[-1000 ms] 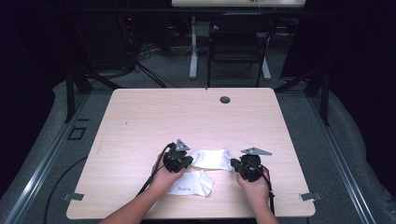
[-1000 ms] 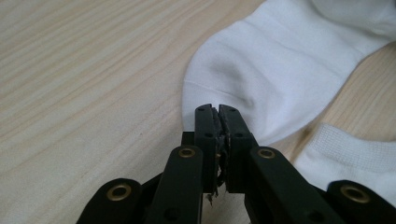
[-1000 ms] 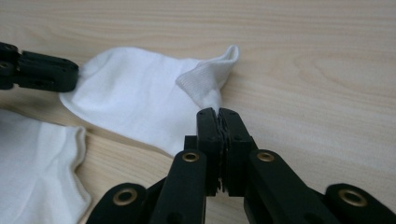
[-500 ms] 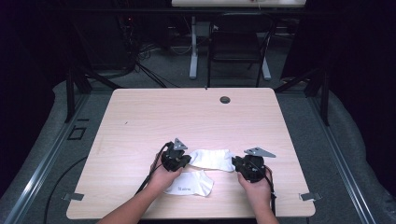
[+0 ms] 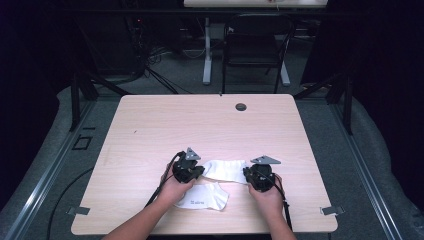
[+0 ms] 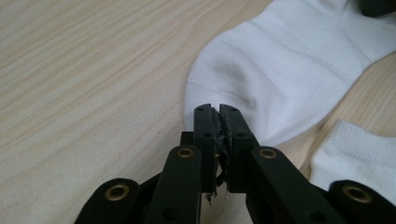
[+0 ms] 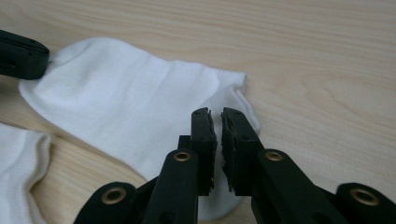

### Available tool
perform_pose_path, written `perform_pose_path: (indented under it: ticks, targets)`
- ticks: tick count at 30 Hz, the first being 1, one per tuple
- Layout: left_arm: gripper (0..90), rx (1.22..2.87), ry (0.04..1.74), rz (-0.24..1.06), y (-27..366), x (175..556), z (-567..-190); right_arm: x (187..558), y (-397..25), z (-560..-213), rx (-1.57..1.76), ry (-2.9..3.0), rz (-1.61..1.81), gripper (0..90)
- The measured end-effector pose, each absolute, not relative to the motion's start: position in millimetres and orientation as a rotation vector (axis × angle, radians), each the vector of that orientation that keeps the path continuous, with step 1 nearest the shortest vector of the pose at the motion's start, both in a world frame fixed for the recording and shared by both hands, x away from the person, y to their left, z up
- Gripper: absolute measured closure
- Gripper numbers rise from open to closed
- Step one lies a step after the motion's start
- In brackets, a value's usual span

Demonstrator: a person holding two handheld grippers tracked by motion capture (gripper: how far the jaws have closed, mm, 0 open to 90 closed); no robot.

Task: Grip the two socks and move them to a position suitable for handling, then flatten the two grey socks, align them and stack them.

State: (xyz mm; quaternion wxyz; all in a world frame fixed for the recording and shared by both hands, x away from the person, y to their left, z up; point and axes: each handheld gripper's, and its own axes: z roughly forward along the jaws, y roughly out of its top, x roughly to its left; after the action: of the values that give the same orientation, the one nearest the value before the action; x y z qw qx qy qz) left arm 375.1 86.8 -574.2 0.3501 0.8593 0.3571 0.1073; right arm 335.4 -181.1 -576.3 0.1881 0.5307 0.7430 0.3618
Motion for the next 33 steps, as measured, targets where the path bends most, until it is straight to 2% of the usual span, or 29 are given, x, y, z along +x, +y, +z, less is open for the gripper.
perform_pose_path:
  ticks: [11, 17, 25, 29, 30, 33]
  targets:
    - [85.5, 2.223, 0.934, 0.283, 90, 375, -574, 336, -195, -581, 1.606, 2.066, 1.041, 86.1]
    - [82.8, 2.211, 0.957, 0.285, 92, 376, -573, 334, -193, -580, 1.613, 2.084, 1.054, 84.0]
    - [74.5, 2.165, 0.961, 0.270, 96, 378, -566, 331, -192, -571, 1.579, 2.073, 1.106, 79.4]
    - [69.1, 2.134, 0.961, 0.285, 97, 379, -563, 330, -193, -564, 1.543, 2.045, 1.122, 76.3]
    - [64.8, 2.115, 0.968, 0.276, 99, 380, -562, 330, -195, -562, 1.535, 2.031, 1.127, 74.5]
    - [62.3, 2.101, 0.979, 0.277, 100, 381, -563, 332, -199, -561, 1.538, 2.020, 1.121, 71.6]
